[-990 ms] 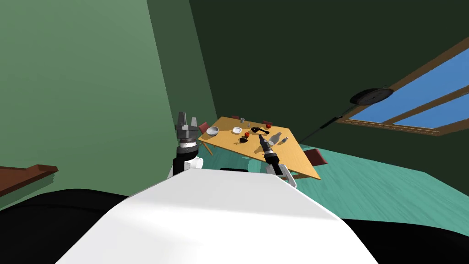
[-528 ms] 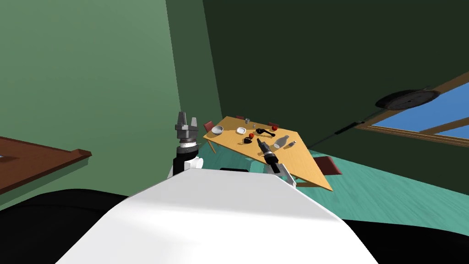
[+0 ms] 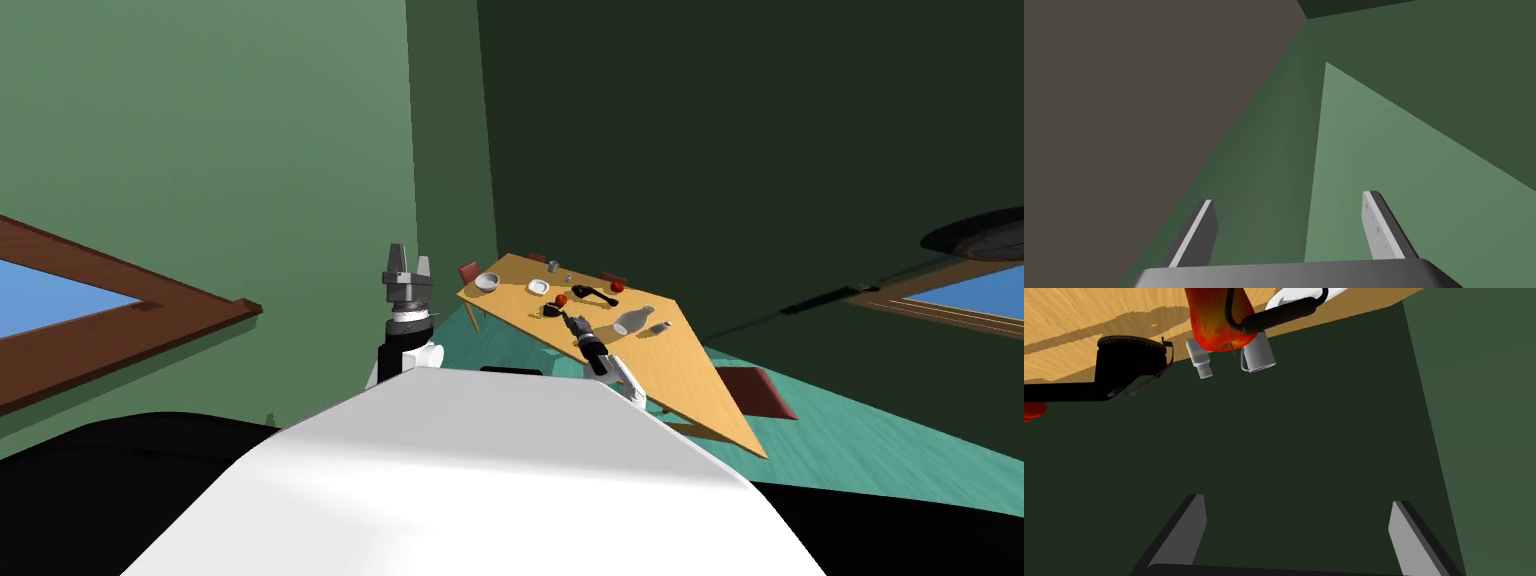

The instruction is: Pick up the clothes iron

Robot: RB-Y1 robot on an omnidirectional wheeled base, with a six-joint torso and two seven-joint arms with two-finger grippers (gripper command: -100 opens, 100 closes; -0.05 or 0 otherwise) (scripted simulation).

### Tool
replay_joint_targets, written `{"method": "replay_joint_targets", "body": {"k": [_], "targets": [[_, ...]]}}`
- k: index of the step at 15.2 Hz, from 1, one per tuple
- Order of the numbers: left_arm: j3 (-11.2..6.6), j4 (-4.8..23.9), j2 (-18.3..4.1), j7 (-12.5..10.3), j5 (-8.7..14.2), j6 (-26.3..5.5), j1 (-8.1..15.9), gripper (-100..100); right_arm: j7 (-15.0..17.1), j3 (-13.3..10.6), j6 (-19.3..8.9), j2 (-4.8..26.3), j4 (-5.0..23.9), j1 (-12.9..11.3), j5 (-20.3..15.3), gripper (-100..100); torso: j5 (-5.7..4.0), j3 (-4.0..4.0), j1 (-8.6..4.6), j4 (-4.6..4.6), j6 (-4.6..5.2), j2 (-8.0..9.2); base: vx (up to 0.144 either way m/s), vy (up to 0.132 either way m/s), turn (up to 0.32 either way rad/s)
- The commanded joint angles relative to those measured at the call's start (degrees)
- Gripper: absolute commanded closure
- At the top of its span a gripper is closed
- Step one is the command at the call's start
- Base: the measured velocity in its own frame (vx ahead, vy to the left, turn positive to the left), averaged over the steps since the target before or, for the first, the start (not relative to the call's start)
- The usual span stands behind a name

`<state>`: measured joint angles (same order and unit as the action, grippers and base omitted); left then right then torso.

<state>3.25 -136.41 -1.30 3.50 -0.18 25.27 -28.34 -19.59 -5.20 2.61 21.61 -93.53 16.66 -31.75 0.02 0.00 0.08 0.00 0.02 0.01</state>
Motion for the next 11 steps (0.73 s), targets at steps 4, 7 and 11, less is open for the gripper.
{"method": "replay_joint_targets", "body": {"k": [4,7,11], "targets": [[0.01,0.0,0.0,0.0,0.0,0.0,0.01,0,-2.74,-0.66,-3.45,1.45,6.83,-2.32,-6.92,-100,0.0,0.0,0.03,0.01,-0.06,-0.01,0.001,0.026,0.227],[0.0,0.0,0.0,0.0,0.0,0.0,0.01,0,-3.93,-0.99,-5.11,2.19,9.59,-3.26,-9.96,-100,0.0,0.0,0.04,0.0,-0.03,-0.01,0.002,0.026,0.178],[0.01,0.0,0.0,0.0,0.0,0.0,0.01,0,-6.28,-1.64,-8.41,3.58,15.1,-5.14,-15.91,-100,0.0,-0.01,0.03,0.0,-0.06,-0.02,0.006,0.027,0.223]]}}
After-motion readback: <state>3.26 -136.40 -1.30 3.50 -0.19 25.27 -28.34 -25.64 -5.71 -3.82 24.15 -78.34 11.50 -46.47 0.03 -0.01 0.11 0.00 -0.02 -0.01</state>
